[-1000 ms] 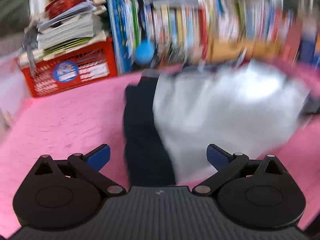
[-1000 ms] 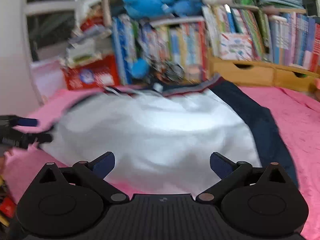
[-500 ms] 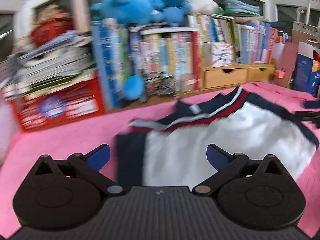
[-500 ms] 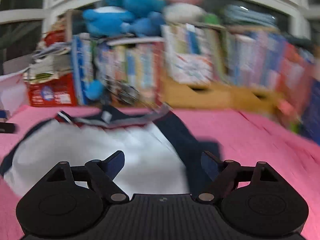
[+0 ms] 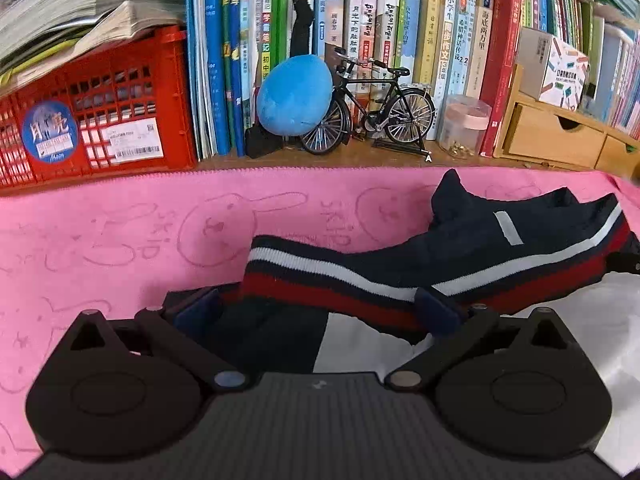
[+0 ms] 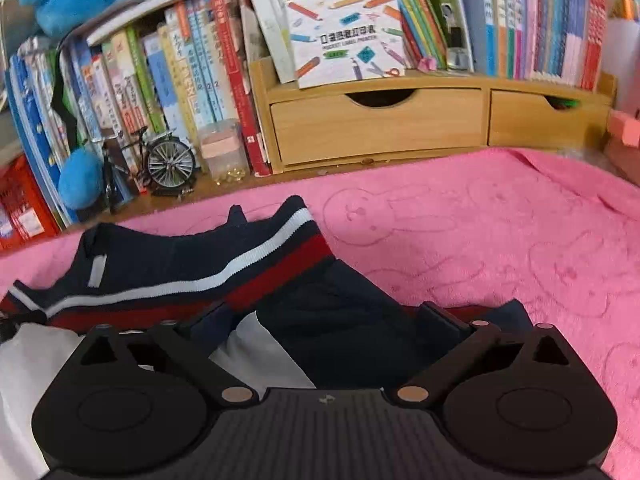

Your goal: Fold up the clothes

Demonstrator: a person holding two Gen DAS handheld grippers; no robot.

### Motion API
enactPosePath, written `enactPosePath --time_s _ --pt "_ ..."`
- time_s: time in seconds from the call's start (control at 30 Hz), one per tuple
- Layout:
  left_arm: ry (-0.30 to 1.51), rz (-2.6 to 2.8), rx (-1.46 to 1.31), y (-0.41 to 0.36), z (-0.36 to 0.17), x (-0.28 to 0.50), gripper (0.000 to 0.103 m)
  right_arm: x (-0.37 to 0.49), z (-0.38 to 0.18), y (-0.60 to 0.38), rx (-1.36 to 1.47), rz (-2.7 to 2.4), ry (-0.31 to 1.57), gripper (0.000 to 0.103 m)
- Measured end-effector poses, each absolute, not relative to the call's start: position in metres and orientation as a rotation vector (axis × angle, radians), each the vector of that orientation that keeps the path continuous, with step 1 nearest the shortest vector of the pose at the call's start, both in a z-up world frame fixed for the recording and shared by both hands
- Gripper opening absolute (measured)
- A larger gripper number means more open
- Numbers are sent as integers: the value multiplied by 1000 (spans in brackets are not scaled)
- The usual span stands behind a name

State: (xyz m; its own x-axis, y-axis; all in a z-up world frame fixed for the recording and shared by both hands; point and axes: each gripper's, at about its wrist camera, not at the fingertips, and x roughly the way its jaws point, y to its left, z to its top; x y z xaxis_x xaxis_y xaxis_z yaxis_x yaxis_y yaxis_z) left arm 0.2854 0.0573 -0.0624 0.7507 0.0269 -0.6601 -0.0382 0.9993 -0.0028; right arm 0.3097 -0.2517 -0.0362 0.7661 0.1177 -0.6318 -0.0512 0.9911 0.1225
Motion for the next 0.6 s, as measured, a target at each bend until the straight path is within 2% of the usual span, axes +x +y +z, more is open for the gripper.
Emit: enactPosePath --time_s 0.07,0.23,0.4,0.6 --pt "727 49 2 56 -59 286 103 312 -36 -247 78 81 703 103" --pt "744 153 7 67 -24 255 103 289 -23 -248 111 47 699 102" --pt "664 91 51 46 16 135 103 159 16 -252 170 134 577 103" --pt "731 91 -11 13 -15 38 103 -15 3 -227 91 231 373 103"
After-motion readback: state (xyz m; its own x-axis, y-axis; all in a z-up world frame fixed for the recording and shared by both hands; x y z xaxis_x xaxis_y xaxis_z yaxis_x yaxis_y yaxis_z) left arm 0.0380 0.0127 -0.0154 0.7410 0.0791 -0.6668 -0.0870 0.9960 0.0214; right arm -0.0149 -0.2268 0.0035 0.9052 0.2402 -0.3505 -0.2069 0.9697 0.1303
